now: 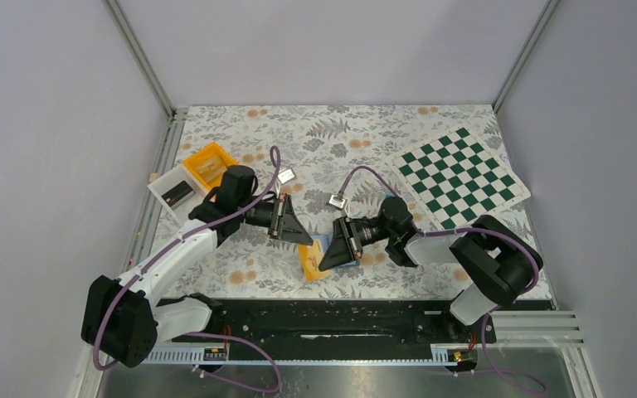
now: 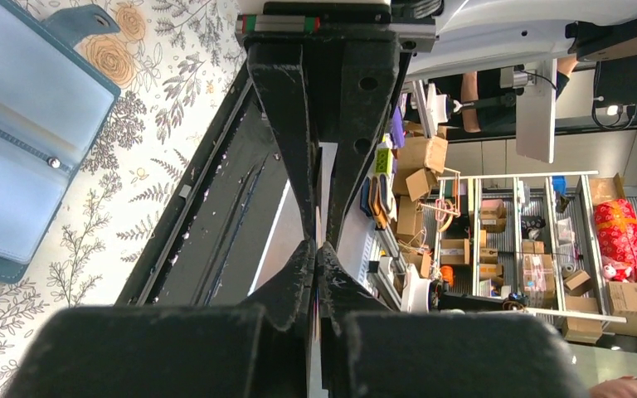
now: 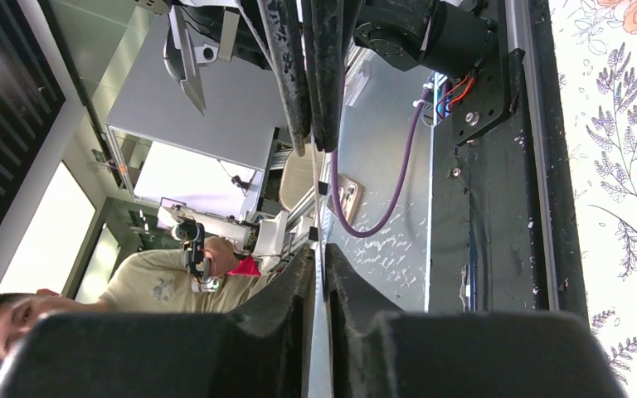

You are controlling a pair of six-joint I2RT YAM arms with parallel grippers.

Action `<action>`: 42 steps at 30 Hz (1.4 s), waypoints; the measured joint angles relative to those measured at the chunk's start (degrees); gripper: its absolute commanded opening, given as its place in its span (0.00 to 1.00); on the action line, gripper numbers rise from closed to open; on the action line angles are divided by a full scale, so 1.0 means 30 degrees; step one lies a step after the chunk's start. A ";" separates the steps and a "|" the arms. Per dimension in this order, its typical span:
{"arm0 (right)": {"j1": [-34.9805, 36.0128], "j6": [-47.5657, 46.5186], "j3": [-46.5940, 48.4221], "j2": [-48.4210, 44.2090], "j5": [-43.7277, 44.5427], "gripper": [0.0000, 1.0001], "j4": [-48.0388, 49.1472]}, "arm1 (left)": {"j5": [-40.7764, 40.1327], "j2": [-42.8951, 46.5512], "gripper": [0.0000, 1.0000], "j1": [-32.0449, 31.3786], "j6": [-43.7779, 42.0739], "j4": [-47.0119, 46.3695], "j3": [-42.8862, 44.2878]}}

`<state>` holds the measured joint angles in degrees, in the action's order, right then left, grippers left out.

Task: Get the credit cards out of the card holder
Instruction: Remove the credit card from the card holder, then place the credit card in the storage box.

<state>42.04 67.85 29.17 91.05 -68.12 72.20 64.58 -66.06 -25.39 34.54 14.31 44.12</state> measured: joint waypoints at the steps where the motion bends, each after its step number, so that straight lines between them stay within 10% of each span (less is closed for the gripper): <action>1: -0.0007 -0.0022 0.0000 0.0000 0.0036 0.31 -0.0051 | -0.0029 0.0087 0.00 0.0007 -0.0007 0.0029 -0.0058; 4: -0.0007 -0.0277 0.0007 -0.0015 0.0240 0.51 -0.0583 | -0.0168 0.0277 0.00 0.0095 0.0066 0.0095 -0.0255; 21: -0.2499 -0.4852 0.0066 -0.8641 0.8204 0.69 -1.2837 | -0.2994 0.2492 0.00 0.9996 0.6747 -0.5552 -0.3206; 26: -0.2499 -0.6091 0.0073 -1.2298 1.2087 0.99 -1.6939 | -0.6674 0.2608 0.00 1.2670 0.8896 -0.7817 -0.3147; 42: -0.2499 -0.7337 0.0073 -1.4673 1.6298 1.00 -2.1354 | -2.2717 -0.0255 0.00 1.3763 1.0579 -1.3092 -0.3614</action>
<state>34.54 45.84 29.39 47.03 -19.22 8.14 -3.57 -66.83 15.90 66.28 -24.97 33.28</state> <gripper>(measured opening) 0.993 0.010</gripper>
